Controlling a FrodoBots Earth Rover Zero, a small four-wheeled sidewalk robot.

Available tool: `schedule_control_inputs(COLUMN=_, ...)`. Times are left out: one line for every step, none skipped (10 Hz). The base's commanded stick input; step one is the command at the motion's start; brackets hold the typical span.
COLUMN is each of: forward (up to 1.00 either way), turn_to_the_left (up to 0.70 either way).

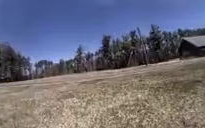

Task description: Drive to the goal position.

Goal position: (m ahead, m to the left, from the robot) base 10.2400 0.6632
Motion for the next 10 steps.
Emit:
schedule_control_inputs(forward=0.7, turn_to_the_left=0.0)
schedule_control_inputs(forward=0.7, turn_to_the_left=0.0)
schedule_control_inputs(forward=0.7, turn_to_the_left=0.0)
schedule_control_inputs(forward=0.7, turn_to_the_left=0.0)
schedule_control_inputs(forward=0.7, turn_to_the_left=0.0)
schedule_control_inputs(forward=0.7, turn_to_the_left=0.0)
schedule_control_inputs(forward=0.7, turn_to_the_left=0.0)
schedule_control_inputs(forward=0.7, turn_to_the_left=0.0)
schedule_control_inputs(forward=0.7, turn_to_the_left=0.0)
schedule_control_inputs(forward=0.7, turn_to_the_left=0.0)
